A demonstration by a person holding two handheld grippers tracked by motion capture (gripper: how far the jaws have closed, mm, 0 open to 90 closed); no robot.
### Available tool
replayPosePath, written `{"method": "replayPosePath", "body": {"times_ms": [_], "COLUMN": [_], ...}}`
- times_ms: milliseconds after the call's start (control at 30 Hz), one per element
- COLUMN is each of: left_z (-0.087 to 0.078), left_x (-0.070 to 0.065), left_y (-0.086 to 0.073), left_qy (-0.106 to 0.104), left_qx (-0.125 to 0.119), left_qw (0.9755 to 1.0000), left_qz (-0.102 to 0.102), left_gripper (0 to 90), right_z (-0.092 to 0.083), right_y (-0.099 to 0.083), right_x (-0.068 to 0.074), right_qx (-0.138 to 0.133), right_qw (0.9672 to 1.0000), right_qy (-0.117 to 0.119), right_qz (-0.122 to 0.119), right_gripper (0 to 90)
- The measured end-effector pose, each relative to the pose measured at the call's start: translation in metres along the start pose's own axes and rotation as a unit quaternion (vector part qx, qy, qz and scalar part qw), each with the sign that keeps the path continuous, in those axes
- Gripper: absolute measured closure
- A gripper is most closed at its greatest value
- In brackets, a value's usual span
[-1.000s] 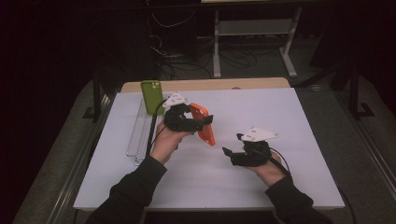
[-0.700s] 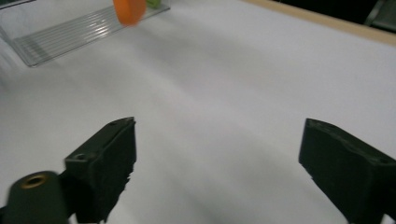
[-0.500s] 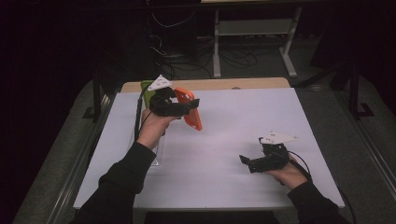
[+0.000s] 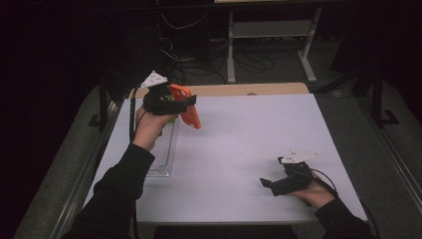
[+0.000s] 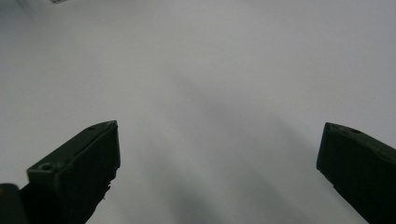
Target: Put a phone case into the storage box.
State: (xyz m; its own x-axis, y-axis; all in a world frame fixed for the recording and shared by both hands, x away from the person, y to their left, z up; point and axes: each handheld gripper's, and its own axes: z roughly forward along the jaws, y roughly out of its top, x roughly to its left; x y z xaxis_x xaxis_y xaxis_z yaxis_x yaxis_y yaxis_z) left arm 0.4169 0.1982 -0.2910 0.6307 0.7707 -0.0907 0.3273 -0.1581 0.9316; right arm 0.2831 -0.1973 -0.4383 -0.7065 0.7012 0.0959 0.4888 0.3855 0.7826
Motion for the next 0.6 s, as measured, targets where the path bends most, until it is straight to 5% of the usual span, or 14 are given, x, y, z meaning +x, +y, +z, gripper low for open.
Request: {"method": "replayPosePath", "body": {"times_ms": [233,600], "left_z": [-0.006,-0.004], "left_x": [0.025,0.054], "left_y": [0.005,0.0], "left_qy": [0.058,0.153], "left_qx": [-0.005,0.006], "left_qw": [0.9983,0.9883], "left_qz": [-0.001,-0.003], "left_gripper": [15.5,15.4], "right_z": [0.002,0.002], "right_y": [0.0,0.002], "right_x": [0.003,0.003], "right_qx": [0.005,0.003], "right_qw": [0.9999,0.9999], "right_qy": [-0.003,-0.006], "right_qz": [-0.009,-0.012], "right_gripper": [0.0,0.0]}}
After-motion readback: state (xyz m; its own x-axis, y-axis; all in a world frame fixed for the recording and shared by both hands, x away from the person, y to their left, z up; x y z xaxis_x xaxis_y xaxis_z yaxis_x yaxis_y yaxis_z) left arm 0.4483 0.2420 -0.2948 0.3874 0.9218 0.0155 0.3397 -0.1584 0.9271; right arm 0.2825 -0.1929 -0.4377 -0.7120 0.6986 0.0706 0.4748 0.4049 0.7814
